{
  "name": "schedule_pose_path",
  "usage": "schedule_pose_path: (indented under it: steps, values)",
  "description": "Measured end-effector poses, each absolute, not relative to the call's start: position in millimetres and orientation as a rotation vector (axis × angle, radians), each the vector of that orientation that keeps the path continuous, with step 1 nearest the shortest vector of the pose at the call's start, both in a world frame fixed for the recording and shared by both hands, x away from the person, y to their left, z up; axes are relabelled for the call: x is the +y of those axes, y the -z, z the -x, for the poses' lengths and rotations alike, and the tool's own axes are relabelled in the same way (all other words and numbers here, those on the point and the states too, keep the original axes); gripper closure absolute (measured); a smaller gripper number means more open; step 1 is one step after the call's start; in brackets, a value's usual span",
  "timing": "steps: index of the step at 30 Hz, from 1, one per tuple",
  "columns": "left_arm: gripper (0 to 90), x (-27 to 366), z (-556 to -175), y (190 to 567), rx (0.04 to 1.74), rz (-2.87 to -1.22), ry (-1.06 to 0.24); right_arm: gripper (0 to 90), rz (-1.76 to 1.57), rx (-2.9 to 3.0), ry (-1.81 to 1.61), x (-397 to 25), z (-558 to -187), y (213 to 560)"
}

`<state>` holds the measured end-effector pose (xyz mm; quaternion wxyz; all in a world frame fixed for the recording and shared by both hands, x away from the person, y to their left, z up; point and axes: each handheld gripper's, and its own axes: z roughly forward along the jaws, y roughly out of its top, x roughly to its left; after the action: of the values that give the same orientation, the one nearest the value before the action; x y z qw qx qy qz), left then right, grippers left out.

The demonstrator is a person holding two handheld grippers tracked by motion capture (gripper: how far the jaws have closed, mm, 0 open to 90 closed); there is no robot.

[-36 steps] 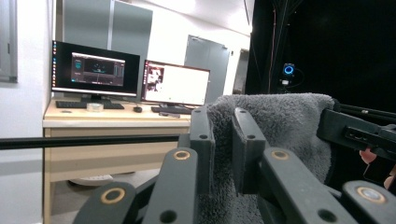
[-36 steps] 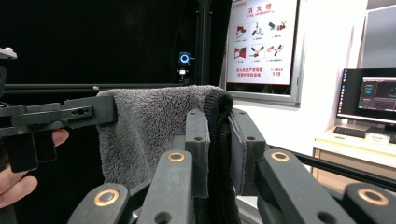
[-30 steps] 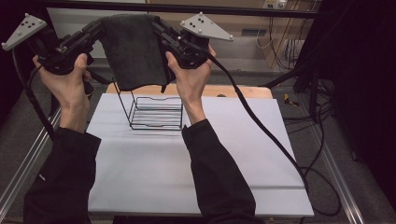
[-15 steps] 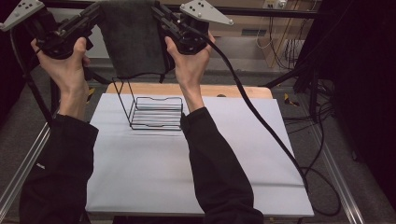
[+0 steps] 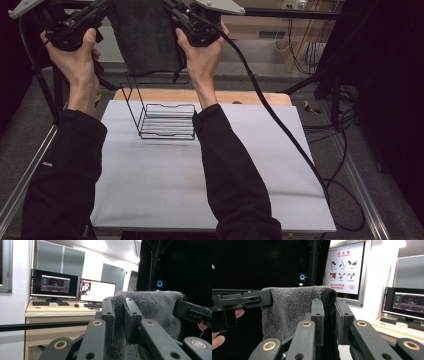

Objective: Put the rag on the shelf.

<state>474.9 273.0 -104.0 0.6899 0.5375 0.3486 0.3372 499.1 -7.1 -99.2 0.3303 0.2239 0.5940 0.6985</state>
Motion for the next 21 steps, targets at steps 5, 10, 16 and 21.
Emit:
schedule_pose_path:
  steps: [5,10,16,21]
  values:
    - [80.3,273.4,-484.8,109.7,0.791,-1.225,-0.763,79.7,-0.603,1.571,-1.802,-5.1,-507.1,104.4]
    - [80.3,275.1,-495.1,118.0,0.814,-1.241,-0.759,79.7,-0.627,1.586,-1.795,-2.6,-515.0,112.7]
    - [80.3,279.6,-502.0,128.5,0.83,-1.274,-0.752,79.7,-0.644,1.617,-1.776,1.4,-520.8,124.0]
    - [80.3,281.3,-503.1,135.3,0.832,-1.293,-0.748,79.7,-0.672,1.63,-1.787,2.0,-523.0,131.5]
